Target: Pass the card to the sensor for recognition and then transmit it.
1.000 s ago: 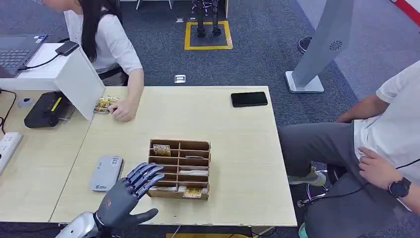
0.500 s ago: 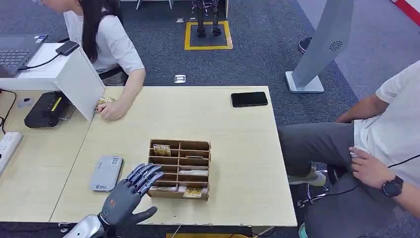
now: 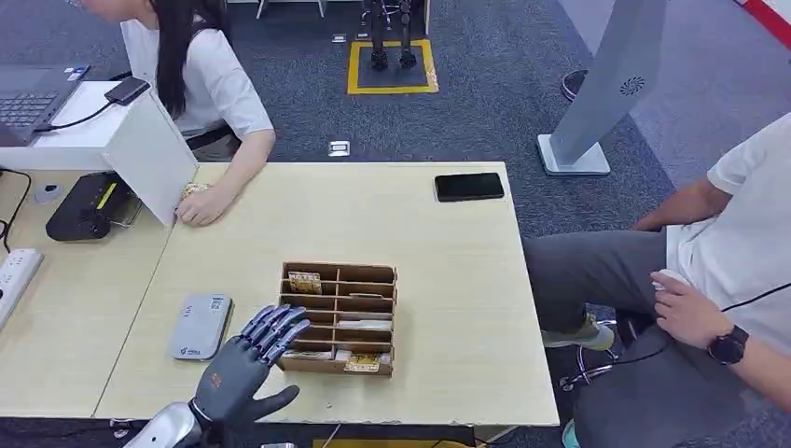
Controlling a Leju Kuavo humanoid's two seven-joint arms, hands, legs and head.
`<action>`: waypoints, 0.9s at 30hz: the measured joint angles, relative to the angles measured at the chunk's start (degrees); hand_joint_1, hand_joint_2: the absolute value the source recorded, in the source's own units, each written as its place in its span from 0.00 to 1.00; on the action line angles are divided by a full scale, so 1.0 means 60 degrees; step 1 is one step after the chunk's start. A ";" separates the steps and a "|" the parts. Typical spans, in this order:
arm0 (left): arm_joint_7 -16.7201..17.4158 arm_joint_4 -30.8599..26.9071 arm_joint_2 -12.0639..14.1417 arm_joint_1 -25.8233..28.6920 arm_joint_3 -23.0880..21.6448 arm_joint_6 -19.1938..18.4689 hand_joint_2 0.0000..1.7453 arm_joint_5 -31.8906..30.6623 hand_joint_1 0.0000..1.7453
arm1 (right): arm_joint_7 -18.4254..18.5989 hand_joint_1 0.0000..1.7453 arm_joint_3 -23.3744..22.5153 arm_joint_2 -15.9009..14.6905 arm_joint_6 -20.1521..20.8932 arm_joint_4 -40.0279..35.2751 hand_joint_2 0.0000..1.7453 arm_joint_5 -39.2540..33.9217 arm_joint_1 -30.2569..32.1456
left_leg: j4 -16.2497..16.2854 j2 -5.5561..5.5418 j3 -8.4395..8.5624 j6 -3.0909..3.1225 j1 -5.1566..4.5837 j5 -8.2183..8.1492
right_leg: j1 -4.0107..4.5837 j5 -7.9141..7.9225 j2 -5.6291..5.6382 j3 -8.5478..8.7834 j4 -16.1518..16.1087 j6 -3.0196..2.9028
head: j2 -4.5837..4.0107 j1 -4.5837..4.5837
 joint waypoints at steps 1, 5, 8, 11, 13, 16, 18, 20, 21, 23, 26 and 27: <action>0.0011 0.0011 -0.0015 -0.0001 0.0000 0.0007 1.00 0.0000 0.00 | -0.0004 0.00 0.0000 0.0000 0.0000 0.0000 0.00 0.0000 0.0002 | 0.0000 0.0000 0.0000 0.0000 0.0000 0.0000 | 0.0000 0.0000 0.0000 0.0000 0.0000 0.0000 | 0.0000 0.0000; 0.0008 0.0055 -0.0106 0.0000 0.0000 0.0014 1.00 0.0109 0.00 | -0.0011 0.00 0.0004 0.0000 0.0004 0.0015 0.00 0.0000 0.0004 | 0.0000 0.0000 0.0000 0.0000 -0.0001 0.0000 | 0.0000 0.0000 0.0000 0.0000 0.0000 0.0000 | 0.0000 0.0000; -0.0015 0.0080 -0.0189 -0.0003 0.0000 0.0011 1.00 0.0171 0.00 | -0.0014 0.00 0.0004 0.0011 0.0011 0.0018 0.00 0.0000 0.0003 | 0.0000 0.0000 0.0000 0.0000 -0.0001 0.0000 | 0.0000 0.0000 0.0000 -0.0001 0.0000 0.0000 | 0.0000 0.0000; -0.0015 0.0153 -0.0295 -0.0039 0.0000 -0.0004 1.00 0.0204 0.00 | -0.0011 0.00 0.0011 0.0025 0.0011 0.0018 0.00 0.0000 -0.0002 | 0.0000 -0.0001 -0.0001 0.0000 -0.0001 0.0000 | 0.0000 0.0000 0.0000 -0.0001 0.0000 0.0000 | 0.0000 0.0000; -0.0015 0.0215 -0.0375 -0.0059 0.0000 -0.0004 1.00 0.0208 0.00 | -0.0011 0.00 0.0015 0.0040 0.0011 0.0018 0.00 0.0000 -0.0005 | 0.0000 0.0000 0.0000 0.0000 -0.0001 0.0000 | 0.0000 0.0000 -0.0001 0.0000 0.0000 0.0000 | 0.0000 0.0000; -0.0015 0.0292 -0.0444 -0.0081 0.0000 -0.0004 1.00 0.0255 0.00 | -0.0011 0.00 0.0029 0.0040 0.0015 0.0018 0.00 0.0000 -0.0004 | 0.0000 0.0000 0.0001 0.0000 -0.0001 0.0000 | 0.0000 0.0000 0.0000 0.0000 0.0000 0.0000 | 0.0000 0.0004; -0.0015 0.0394 -0.0517 -0.0092 0.0000 -0.0004 1.00 0.0335 0.00 | -0.0004 0.00 0.0058 0.0044 0.0015 0.0018 0.00 0.0000 -0.0004 | 0.0000 0.0000 0.0001 0.0000 -0.0001 0.0000 | 0.0000 0.0000 0.0000 0.0000 0.0000 0.0000 | 0.0000 0.0004; 0.0022 0.0499 -0.0576 -0.0120 0.0000 -0.0018 1.00 0.0372 0.00 | -0.0004 0.00 0.0073 0.0044 0.0025 0.0018 0.00 0.0000 -0.0004 | 0.0000 0.0000 0.0001 0.0000 0.0000 0.0000 | 0.0000 0.0000 0.0000 0.0000 0.0000 0.0000 | 0.0000 0.0000; 0.0033 0.0543 -0.0594 -0.0135 0.0000 -0.0018 1.00 0.0372 0.00 | -0.0004 0.00 0.0080 0.0044 0.0025 0.0018 0.00 0.0000 -0.0004 | 0.0000 0.0000 0.0000 0.0000 0.0000 0.0000 | 0.0000 0.0000 0.0000 -0.0001 0.0000 0.0000 | 0.0000 0.0004; 0.0036 0.0598 -0.0623 -0.0153 0.0000 -0.0018 1.00 0.0372 0.00 | -0.0004 0.00 0.0095 0.0044 0.0025 0.0018 0.00 0.0000 -0.0005 | 0.0000 0.0000 0.0000 0.0000 0.0000 0.0000 | 0.0000 0.0000 -0.0001 -0.0001 0.0000 0.0000 | 0.0000 0.0004; 0.0036 0.0678 -0.0663 -0.0174 0.0000 -0.0018 1.00 0.0372 0.00 | -0.0004 0.00 0.0128 0.0044 0.0029 0.0018 0.00 0.0000 -0.0005 | 0.0000 0.0000 0.0000 0.0000 0.0000 0.0000 | 0.0000 0.0000 0.0000 -0.0001 0.0000 0.0000 | 0.0000 0.0000; 0.0040 0.0707 -0.0670 -0.0186 0.0000 -0.0022 1.00 0.0372 0.00 | -0.0004 0.00 0.0146 0.0044 0.0029 0.0018 0.00 0.0000 -0.0007 | 0.0000 0.0000 0.0000 0.0000 0.0000 0.0000 | 0.0000 0.0000 -0.0001 -0.0001 0.0000 0.0000 | 0.0000 0.0000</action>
